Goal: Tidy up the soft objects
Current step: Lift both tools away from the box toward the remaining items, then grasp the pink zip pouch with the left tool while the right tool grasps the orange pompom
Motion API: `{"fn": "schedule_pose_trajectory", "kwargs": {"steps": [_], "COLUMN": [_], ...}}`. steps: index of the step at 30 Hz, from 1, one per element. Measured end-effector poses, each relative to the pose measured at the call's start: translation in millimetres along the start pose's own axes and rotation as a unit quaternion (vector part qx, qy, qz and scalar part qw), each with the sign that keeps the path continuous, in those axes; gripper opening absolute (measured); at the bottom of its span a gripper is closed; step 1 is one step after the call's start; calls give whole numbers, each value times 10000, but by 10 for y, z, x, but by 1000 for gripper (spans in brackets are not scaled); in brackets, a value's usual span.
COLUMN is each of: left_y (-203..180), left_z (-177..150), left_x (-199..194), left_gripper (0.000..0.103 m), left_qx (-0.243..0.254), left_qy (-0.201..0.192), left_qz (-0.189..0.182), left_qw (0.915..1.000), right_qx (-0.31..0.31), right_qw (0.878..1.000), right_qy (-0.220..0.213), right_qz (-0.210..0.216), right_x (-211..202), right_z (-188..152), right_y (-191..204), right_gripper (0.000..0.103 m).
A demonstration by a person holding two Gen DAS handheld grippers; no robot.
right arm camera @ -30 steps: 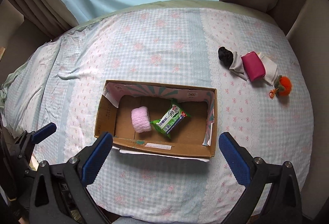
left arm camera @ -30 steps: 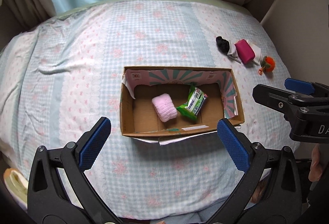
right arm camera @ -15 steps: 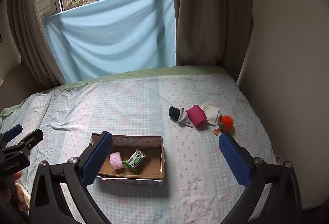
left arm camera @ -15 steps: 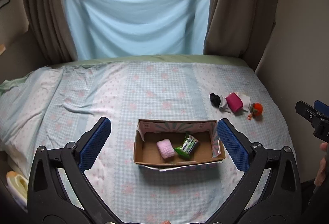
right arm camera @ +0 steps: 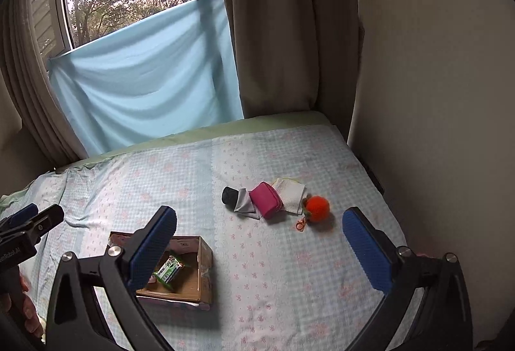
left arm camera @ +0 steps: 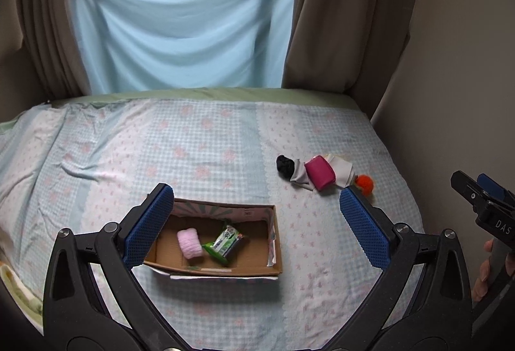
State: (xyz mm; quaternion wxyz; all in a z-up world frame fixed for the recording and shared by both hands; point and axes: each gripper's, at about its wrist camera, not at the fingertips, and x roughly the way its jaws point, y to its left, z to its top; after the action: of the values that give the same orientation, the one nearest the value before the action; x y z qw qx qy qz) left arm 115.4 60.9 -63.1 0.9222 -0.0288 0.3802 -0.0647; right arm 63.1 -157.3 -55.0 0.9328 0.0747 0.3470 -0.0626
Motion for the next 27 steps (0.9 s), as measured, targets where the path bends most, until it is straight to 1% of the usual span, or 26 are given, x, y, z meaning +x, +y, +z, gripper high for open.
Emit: {"fn": "schedule_pose_trajectory", "kwargs": {"steps": [3, 7, 14, 19, 23, 27], "left_y": [-357, -784, -1357, -1611, -1650, -1684], "left_z": [38, 56, 48, 17, -75, -214], "left_x": [238, 679, 1509, 2191, 2796, 3419], "left_gripper": [103, 103, 103, 103, 102, 101], "left_qx": [-160, -435, -915, -1086, -1403, -1593], "left_qy": [78, 274, 648, 941, 1221, 1485], "left_qz": [-1, -65, -237, -382, -541, -646], "left_qw": [9998, 9987, 9934, 9889, 9811, 9739], "right_qx": [-86, -186, -289, -329, -230, -110], "right_qw": [9999, 9994, 9969, 9945, 9925, 9909], "right_qy": [95, 199, 584, 829, 1012, 1162], "right_qz": [70, 204, 439, 558, 653, 676], "right_x": [198, 524, 1289, 1845, 2287, 2711], "right_z": [79, 171, 230, 169, 95, 10], "right_y": [-351, -791, -1439, -1729, -1896, -2013], "right_gripper": [103, 103, 103, 102, 99, 98]}}
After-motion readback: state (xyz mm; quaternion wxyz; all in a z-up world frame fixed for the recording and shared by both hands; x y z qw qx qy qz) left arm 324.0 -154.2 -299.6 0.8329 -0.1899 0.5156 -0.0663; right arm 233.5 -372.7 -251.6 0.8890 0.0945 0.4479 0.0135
